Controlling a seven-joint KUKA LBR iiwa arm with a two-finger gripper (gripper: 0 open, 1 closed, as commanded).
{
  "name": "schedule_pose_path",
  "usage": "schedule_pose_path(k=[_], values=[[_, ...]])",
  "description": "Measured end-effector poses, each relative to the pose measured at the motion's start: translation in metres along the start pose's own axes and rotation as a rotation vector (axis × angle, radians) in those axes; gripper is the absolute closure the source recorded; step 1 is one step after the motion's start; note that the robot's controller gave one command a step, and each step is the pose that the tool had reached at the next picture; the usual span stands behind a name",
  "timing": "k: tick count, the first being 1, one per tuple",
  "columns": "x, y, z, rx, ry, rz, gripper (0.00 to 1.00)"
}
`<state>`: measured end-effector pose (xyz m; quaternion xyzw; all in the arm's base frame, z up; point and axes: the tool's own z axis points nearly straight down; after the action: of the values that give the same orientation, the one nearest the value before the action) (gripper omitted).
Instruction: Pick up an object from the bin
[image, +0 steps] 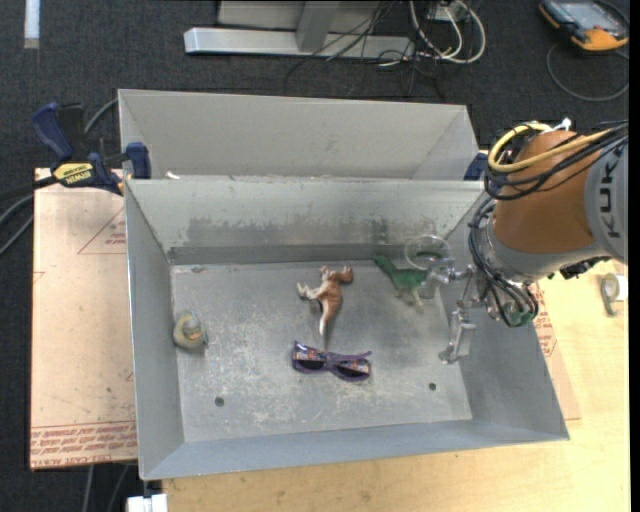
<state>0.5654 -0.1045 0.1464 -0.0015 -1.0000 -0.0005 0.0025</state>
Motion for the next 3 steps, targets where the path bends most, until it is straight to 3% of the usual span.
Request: schedule_pose_path(k=[1, 2, 3], values=[[-0.001, 0.001, -0.005, 0.001, -0.006, -0.003, 0.0], [0.031, 0.072, 0.025, -0.001, -0.002, 0.166, 0.0], [-0.009, 0.079, 0.039, 0.0, -0.012, 0.096, 0.0]])
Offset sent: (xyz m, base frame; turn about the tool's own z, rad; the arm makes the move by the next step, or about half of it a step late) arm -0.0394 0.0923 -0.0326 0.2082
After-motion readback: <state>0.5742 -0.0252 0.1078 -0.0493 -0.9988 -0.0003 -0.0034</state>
